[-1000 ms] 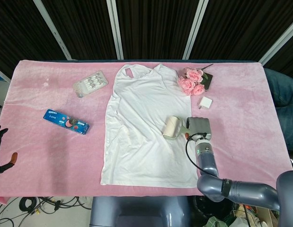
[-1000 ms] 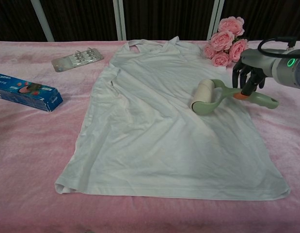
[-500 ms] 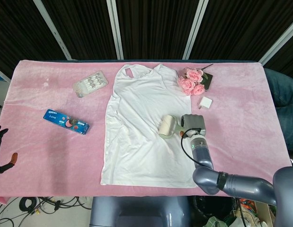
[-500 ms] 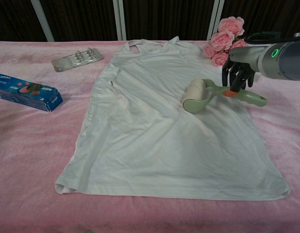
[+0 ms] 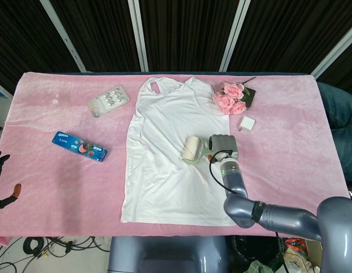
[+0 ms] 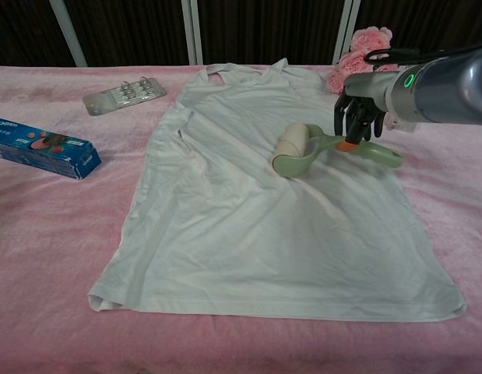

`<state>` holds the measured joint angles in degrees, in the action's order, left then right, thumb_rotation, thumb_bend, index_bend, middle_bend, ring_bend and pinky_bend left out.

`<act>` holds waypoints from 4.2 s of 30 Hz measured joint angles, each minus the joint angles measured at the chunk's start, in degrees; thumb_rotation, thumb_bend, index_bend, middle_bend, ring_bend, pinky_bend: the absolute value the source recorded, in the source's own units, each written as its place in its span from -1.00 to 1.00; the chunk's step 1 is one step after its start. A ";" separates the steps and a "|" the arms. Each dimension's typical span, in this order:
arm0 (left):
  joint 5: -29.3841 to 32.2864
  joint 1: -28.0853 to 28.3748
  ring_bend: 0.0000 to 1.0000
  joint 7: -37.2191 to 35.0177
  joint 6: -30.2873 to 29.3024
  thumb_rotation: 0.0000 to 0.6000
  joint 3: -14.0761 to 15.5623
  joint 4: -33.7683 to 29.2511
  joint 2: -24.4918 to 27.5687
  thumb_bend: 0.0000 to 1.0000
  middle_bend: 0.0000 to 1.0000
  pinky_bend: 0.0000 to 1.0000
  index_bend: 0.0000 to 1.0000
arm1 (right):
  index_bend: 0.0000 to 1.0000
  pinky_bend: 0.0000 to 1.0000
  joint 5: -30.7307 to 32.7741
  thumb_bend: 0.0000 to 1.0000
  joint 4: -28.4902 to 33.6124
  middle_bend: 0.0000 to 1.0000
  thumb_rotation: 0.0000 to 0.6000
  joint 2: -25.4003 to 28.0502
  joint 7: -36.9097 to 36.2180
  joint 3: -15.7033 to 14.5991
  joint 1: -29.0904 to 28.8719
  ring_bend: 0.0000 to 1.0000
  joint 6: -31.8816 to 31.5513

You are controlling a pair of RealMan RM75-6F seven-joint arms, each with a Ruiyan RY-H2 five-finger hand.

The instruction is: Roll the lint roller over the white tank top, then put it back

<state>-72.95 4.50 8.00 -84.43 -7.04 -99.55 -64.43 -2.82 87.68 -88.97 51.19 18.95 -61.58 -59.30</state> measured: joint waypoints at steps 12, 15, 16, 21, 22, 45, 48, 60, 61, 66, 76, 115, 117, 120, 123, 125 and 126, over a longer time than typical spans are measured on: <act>0.05 0.00 -0.91 -0.50 0.28 1.00 0.06 -0.03 0.14 -0.29 -0.92 -0.54 -0.75 | 0.50 -0.14 1.68 0.25 -5.18 0.17 1.00 -4.52 1.79 0.68 -3.93 0.08 1.15; 0.04 0.02 -0.91 -0.56 0.35 1.00 0.07 -0.08 0.18 -0.29 -0.92 -0.54 -0.75 | 0.50 -0.14 2.20 0.25 -6.33 0.17 1.00 -5.56 2.23 1.07 -4.91 0.08 1.37; 0.04 0.04 -0.91 -0.59 0.38 1.00 0.06 -0.13 0.20 -0.29 -0.92 -0.54 -0.75 | 0.50 -0.14 2.36 0.25 -6.69 0.17 1.00 -5.85 2.37 1.17 -5.17 0.08 1.48; 0.11 0.08 -0.91 -0.65 0.41 1.00 0.00 -0.25 0.25 -0.29 -0.92 -0.54 -0.75 | 0.50 -0.14 3.44 0.25 -9.29 0.17 1.00 -7.58 3.51 1.89 -7.07 0.08 2.13; 0.12 0.08 -0.91 -0.64 0.41 1.00 -0.02 -0.27 0.26 -0.29 -0.92 -0.54 -0.75 | 0.50 -0.14 3.66 0.25 -9.79 0.17 1.00 -7.89 3.72 2.10 -7.46 0.08 2.24; 0.12 -0.04 -0.91 -1.05 0.52 1.00 0.15 -0.07 0.45 -0.29 -0.92 -0.53 -0.75 | 0.51 -0.14 5.75 0.25 -11.89 0.17 1.00 -9.71 9.14 2.18 -11.45 0.08 -0.01; 0.11 -0.05 -0.91 -0.91 0.41 1.00 0.12 -0.13 0.43 -0.29 -0.92 -0.53 -0.75 | 0.51 -0.14 5.76 0.26 -9.50 0.17 1.00 -8.16 9.84 1.35 -10.69 0.08 -1.13; 0.02 -0.17 -0.91 -0.70 0.21 1.00 0.24 -0.22 0.37 -0.29 -0.92 -0.52 -0.75 | 0.51 -0.14 5.58 0.26 1.52 0.17 1.00 0.55 10.68 -1.68 -6.07 0.08 -5.59; 0.00 -0.19 -0.91 -0.73 0.18 1.00 0.24 -0.20 0.37 -0.29 -0.92 -0.52 -0.75 | 0.51 -0.14 5.57 0.26 2.16 0.17 1.00 1.25 10.67 -1.92 -5.67 0.08 -5.84; 0.05 -0.17 -0.91 -0.75 0.15 1.00 0.16 -0.18 0.36 -0.29 -0.92 -0.51 -0.75 | 0.51 -0.14 5.57 0.27 5.30 0.17 1.00 4.92 10.21 -3.52 -3.14 0.08 -6.43; 0.22 -0.14 -0.91 -0.72 0.07 1.00 -0.01 -0.30 0.32 -0.29 -0.92 -0.50 -0.75 | 0.51 -0.14 4.30 0.27 5.66 0.17 1.00 7.01 7.65 -5.13 -0.49 0.08 -3.55; 0.26 0.05 -0.91 -1.30 0.50 1.00 -0.07 -0.10 0.46 -0.29 -0.92 -0.50 -0.75 | 0.51 -0.14 10.17 0.29 -9.31 0.18 1.00 -8.03 12.98 2.38 -13.62 0.09 0.28; 0.25 0.05 -0.91 -1.24 0.51 1.00 -0.05 -0.06 0.46 -0.29 -0.92 -0.50 -0.75 | 0.51 -0.14 10.29 0.29 -8.98 0.18 1.00 -7.54 13.24 2.20 -13.47 0.09 -0.35; 0.26 0.07 -0.91 -1.12 0.60 1.00 0.02 -0.03 0.43 -0.29 -0.92 -0.50 -0.75 | 0.51 -0.14 10.50 0.29 -7.83 0.18 1.00 -6.43 13.60 1.82 -12.96 0.09 -1.22; 0.19 0.07 -0.91 -0.98 0.56 1.00 0.07 -0.05 0.40 -0.29 -0.92 -0.50 -0.75 | 0.51 -0.14 10.64 0.29 -6.05 0.18 1.00 -5.01 13.95 1.19 -12.16 0.09 -2.00; 0.20 0.02 -0.91 -0.89 0.47 1.00 0.09 -0.11 0.40 -0.29 -0.92 -0.50 -0.75 | 0.51 -0.14 10.68 0.29 -4.79 0.18 1.00 -4.03 14.09 0.70 -11.53 0.09 -2.43; 0.22 -0.01 -0.91 -0.88 0.44 1.00 0.10 -0.11 0.39 -0.29 -0.92 -0.50 -0.75 | 0.51 -0.14 10.68 0.29 -3.93 0.18 1.00 -3.36 14.16 0.33 -11.06 0.09 -2.69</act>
<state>-72.73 4.49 7.13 -83.99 -6.94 -99.66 -64.03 7.86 83.75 -92.33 65.34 19.28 -72.64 -61.99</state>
